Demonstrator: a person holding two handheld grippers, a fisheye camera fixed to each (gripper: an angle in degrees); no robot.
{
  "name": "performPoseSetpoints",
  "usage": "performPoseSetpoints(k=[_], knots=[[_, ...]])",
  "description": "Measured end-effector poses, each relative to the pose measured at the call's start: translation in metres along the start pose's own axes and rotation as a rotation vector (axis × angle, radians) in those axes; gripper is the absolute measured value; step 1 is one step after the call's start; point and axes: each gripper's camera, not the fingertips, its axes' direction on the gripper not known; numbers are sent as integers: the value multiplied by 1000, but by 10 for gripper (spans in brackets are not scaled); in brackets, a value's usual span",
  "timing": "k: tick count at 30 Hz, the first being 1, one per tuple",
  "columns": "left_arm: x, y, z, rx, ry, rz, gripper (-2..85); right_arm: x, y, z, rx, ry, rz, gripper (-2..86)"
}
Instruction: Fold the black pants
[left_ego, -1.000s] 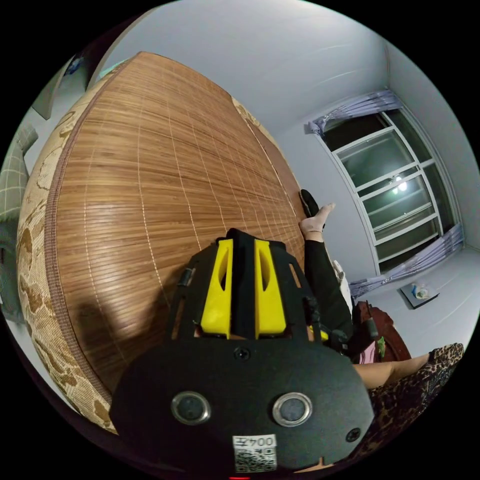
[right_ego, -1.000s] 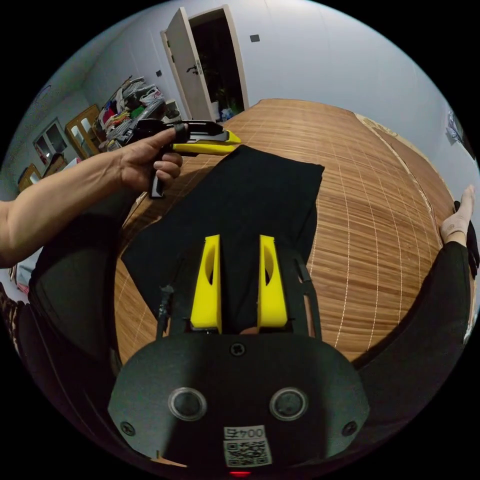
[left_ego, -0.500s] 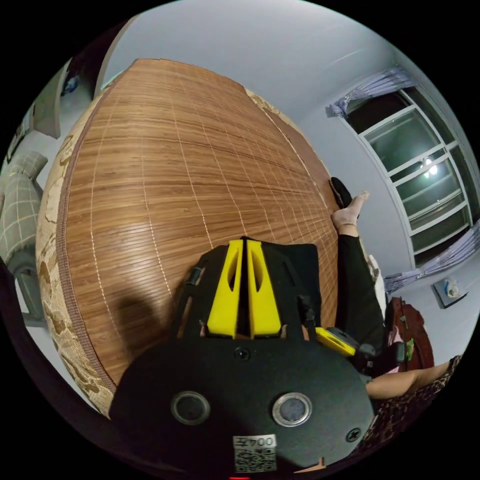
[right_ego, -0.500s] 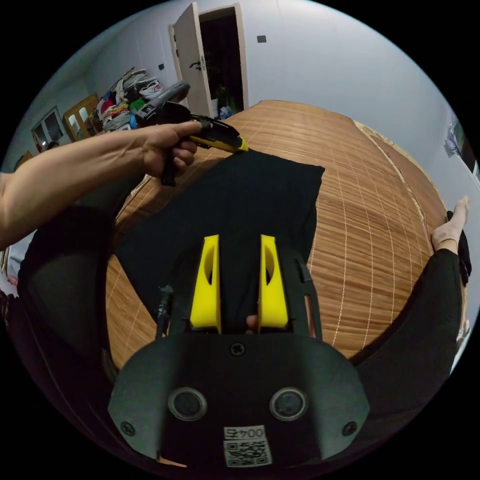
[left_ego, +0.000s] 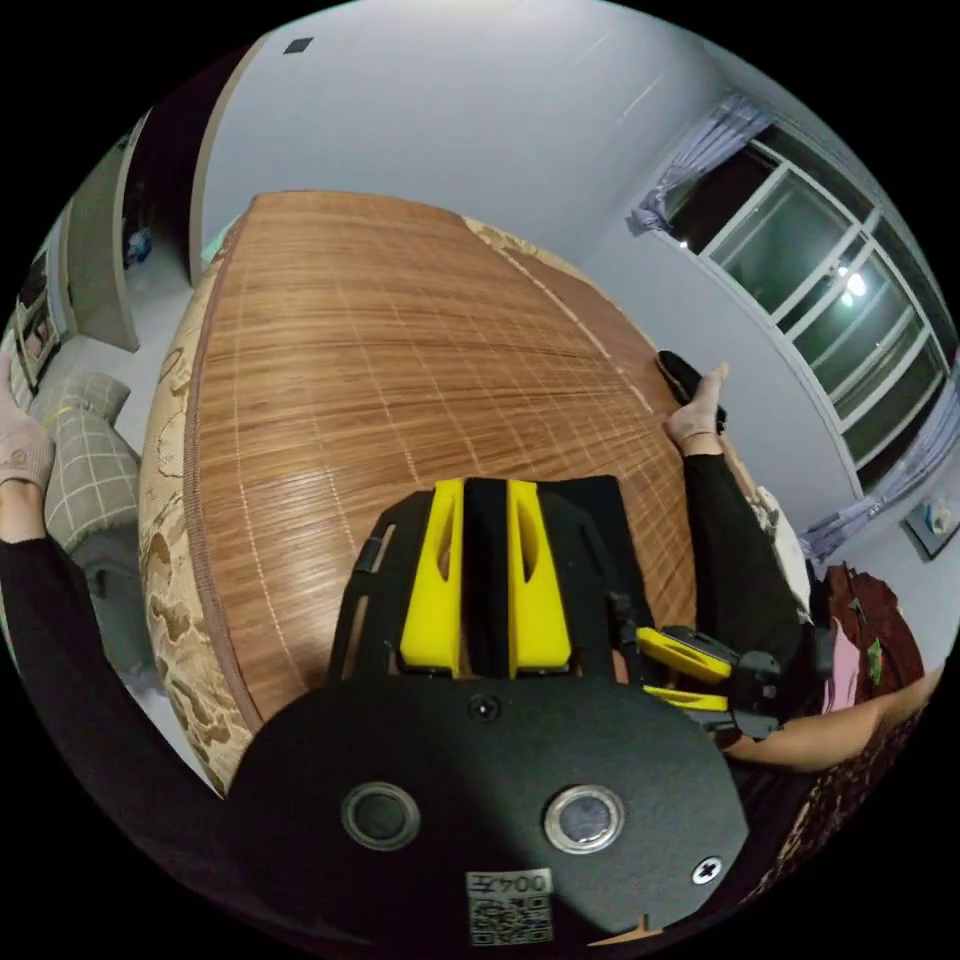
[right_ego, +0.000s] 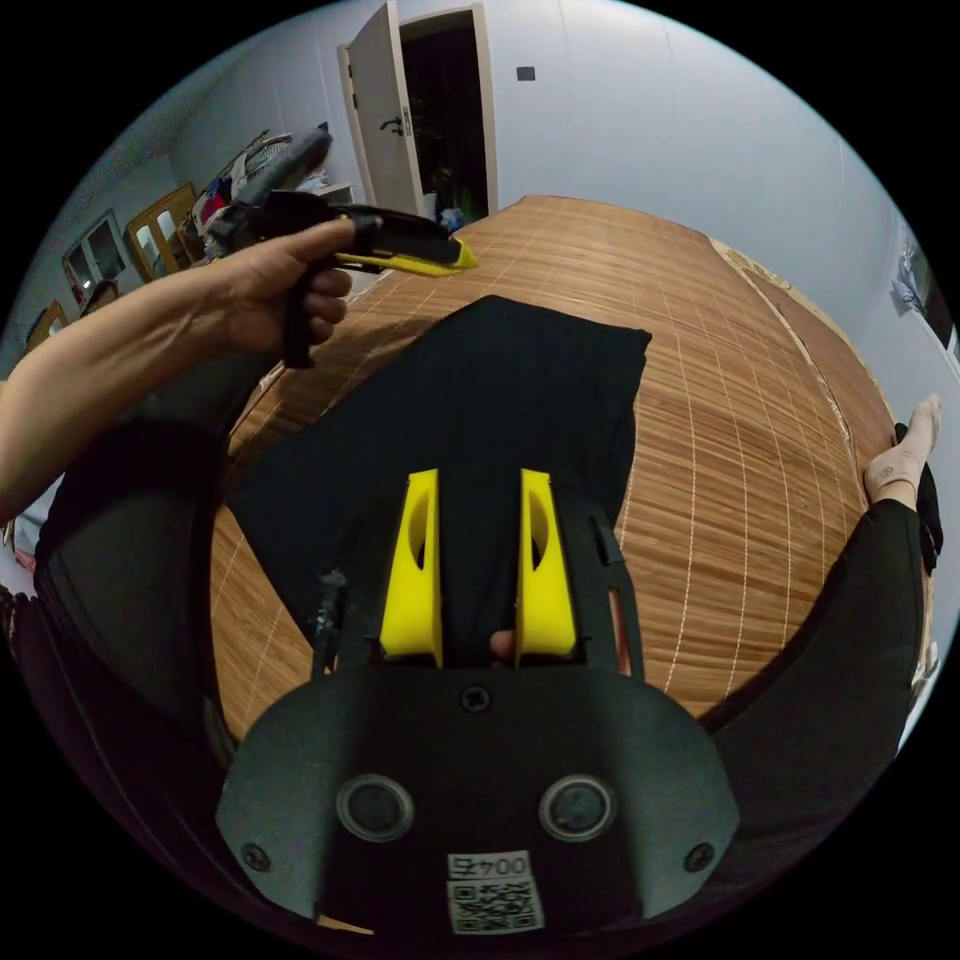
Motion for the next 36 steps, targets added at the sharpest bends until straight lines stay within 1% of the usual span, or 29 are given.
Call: performPoseSetpoints(k=[3,5,7,10,12,15,17,18,20,24,26,29,32,36], knots=[[47,29,4,-12,15,93,90,9,-6,-1,2,-1,0,122],[76,53,25,-42,-48,163,107,17,-11,-2,6,-1,-1,122],[88,67,43,-73,-107,193,116,25,-14,-3,12,-10,1,124],[99,68,55,-121,-141,187,115,41,-20,-7,25,-57,19,136],[100,70,57,-119,-141,163,109,54,-23,-12,46,-102,46,143],[106,75,60,-108,-134,152,101,82,-29,-27,102,-155,150,154],[116,80,64,-109,-167,166,98,111,-34,-42,172,-211,251,160],[119,81,65,-109,-178,171,98,120,-37,-45,176,-227,279,161],[129,85,69,-110,-212,187,97,164,-55,-53,153,-342,376,156],[136,89,72,-109,-213,186,95,235,-88,-51,88,-499,465,122],[141,92,74,-110,-214,186,95,282,-103,-24,0,-755,574,115],[148,95,77,-110,-231,195,95,317,-108,9,-48,-957,697,112],[152,98,79,-109,-237,198,94,325,-107,27,-28,-1052,775,112],[155,100,80,-109,-235,197,94,322,-115,33,-39,-1033,778,105]])
